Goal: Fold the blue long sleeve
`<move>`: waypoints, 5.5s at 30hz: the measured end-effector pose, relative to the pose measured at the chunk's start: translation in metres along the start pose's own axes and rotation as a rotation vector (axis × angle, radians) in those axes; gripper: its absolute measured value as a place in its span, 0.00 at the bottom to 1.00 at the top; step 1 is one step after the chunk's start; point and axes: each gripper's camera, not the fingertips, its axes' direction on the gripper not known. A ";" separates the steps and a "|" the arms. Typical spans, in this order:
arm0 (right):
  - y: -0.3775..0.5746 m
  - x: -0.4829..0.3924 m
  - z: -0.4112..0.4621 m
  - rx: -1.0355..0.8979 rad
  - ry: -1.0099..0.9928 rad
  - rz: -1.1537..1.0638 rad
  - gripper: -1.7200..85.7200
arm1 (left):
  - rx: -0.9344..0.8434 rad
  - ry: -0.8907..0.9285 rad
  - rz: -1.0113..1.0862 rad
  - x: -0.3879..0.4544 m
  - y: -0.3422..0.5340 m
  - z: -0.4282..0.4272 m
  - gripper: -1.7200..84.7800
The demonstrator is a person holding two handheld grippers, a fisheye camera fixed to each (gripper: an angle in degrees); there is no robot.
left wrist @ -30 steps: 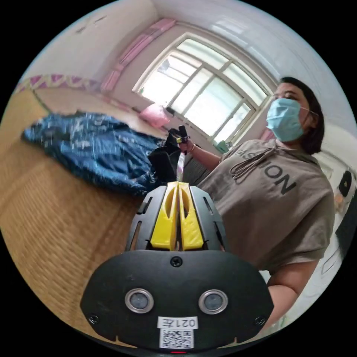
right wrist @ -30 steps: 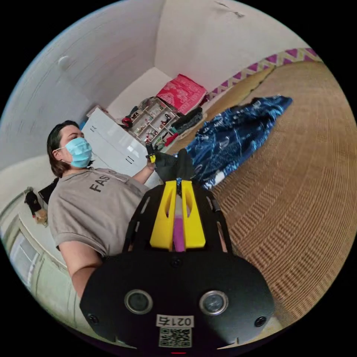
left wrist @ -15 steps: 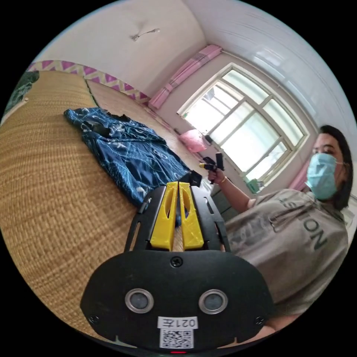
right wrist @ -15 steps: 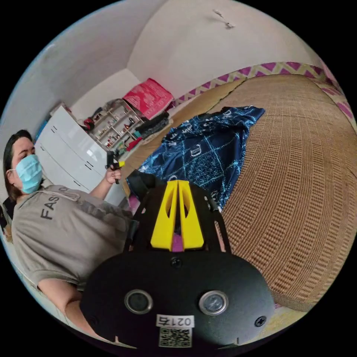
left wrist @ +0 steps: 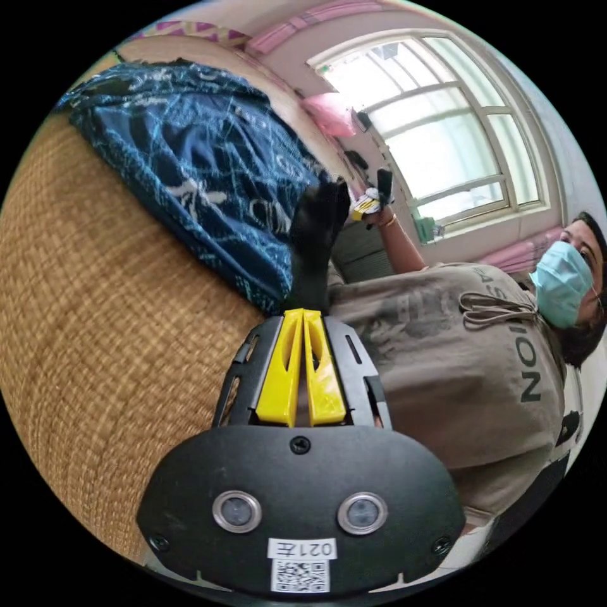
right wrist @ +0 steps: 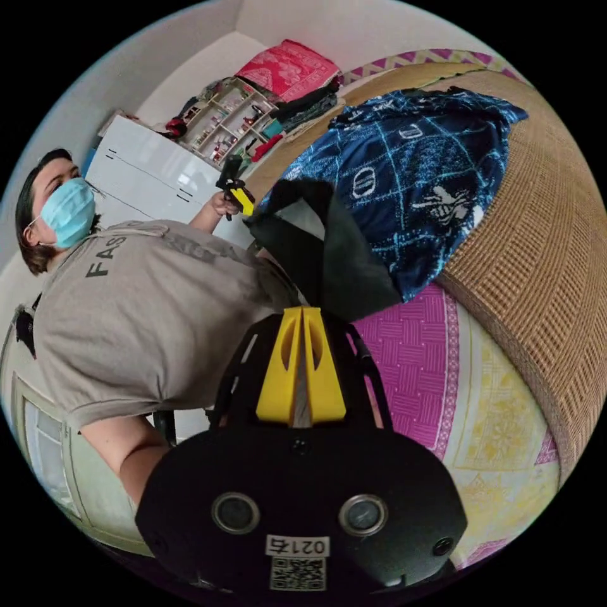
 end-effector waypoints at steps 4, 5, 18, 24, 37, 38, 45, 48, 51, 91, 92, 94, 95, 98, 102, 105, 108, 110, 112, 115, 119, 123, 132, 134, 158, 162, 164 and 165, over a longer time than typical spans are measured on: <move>-0.025 0.000 -0.056 0.482 -0.058 -0.073 0.01 | 0.242 0.038 0.096 0.010 -0.049 -0.037 0.01; -0.032 0.003 -0.060 0.524 -0.052 -0.061 0.01 | 0.264 0.006 0.089 0.007 -0.070 -0.036 0.01; -0.077 -0.010 0.028 0.046 0.040 0.026 0.01 | 0.095 -0.050 -0.040 -0.015 -0.050 -0.040 0.01; -0.141 -0.025 0.054 0.060 0.067 -0.005 0.01 | -0.090 -0.025 -0.045 -0.022 -0.074 0.010 0.01; -0.205 -0.059 -0.033 0.308 0.169 -0.103 0.01 | 0.389 0.180 0.030 -0.005 -0.036 -0.173 0.01; -0.219 -0.060 -0.036 0.320 0.212 -0.112 0.01 | 0.449 0.171 0.048 -0.011 -0.046 -0.193 0.01; -0.410 -0.058 0.023 0.170 0.550 -0.312 0.09 | 0.530 -0.374 0.079 -0.020 -0.139 -0.263 0.09; -0.474 -0.068 0.084 0.061 0.623 -0.432 0.11 | 0.486 -0.509 0.076 -0.019 -0.166 -0.264 0.10; -0.518 -0.078 0.146 -0.026 0.684 -0.533 0.11 | 0.492 -0.590 0.067 -0.012 -0.175 -0.265 0.11; 0.094 0.251 -0.320 0.981 0.863 0.863 0.02 | 0.081 -0.711 0.379 0.147 -0.590 0.025 0.15; 0.105 0.255 -0.317 0.998 0.844 0.865 0.02 | 0.080 -0.706 0.389 0.152 -0.598 0.033 0.15; 0.152 0.270 -0.304 1.099 0.710 0.878 0.03 | 0.071 -0.697 0.400 0.158 -0.608 0.044 0.15; 0.165 0.275 -0.300 1.127 0.668 0.887 0.03 | 0.069 -0.695 0.405 0.162 -0.614 0.050 0.15; 0.228 0.292 -0.275 1.286 0.447 0.932 0.03 | 0.079 -0.693 0.413 0.170 -0.622 0.060 0.15; 0.302 0.303 -0.236 1.424 0.215 1.023 0.04 | 0.086 -0.710 0.414 0.170 -0.628 0.071 0.16; 0.329 0.288 -0.226 1.378 0.243 1.083 0.07 | 0.036 -0.761 0.437 0.164 -0.636 0.091 0.16; 0.341 0.259 -0.223 1.287 0.360 1.091 0.11 | -0.050 -0.853 0.471 0.157 -0.644 0.121 0.16; 0.344 0.238 -0.216 1.257 0.395 1.044 0.11 | -0.071 -0.909 0.488 0.153 -0.645 0.136 0.12; 0.348 0.211 -0.198 1.245 0.349 0.934 0.10 | -0.086 -0.997 0.481 0.146 -0.643 0.148 0.07; 0.354 0.175 -0.170 1.248 0.275 0.804 0.09 | 0.008 -0.984 0.449 0.138 -0.622 0.127 0.03; 0.368 0.134 -0.137 1.242 0.220 0.713 0.06 | 0.449 -0.646 0.266 0.119 -0.536 -0.024 0.02; 0.385 0.099 -0.103 1.284 0.164 0.649 0.03 | 0.865 -0.379 0.115 0.081 -0.365 -0.211 0.01; 0.379 0.063 -0.076 1.321 0.133 0.607 0.01 | 1.301 -0.662 -0.224 0.014 0.073 -0.460 0.01; 0.370 0.060 -0.071 1.310 0.113 0.593 0.01 | 1.353 -0.664 -0.325 -0.012 0.154 -0.472 0.01; 0.301 0.089 -0.024 1.199 -0.131 0.553 0.02 | 1.823 -0.038 -0.610 -0.148 0.596 -0.295 0.09; 0.292 0.092 -0.041 1.174 -0.053 0.539 0.04 | 1.784 -0.262 -0.625 -0.109 0.619 -0.294 0.18; 0.284 0.092 -0.055 1.138 0.016 0.544 0.05 | 1.748 -0.360 -0.622 -0.090 0.623 -0.295 0.18; 0.278 0.093 -0.065 1.116 0.069 0.552 0.06 | 1.711 -0.404 -0.625 -0.080 0.624 -0.295 0.17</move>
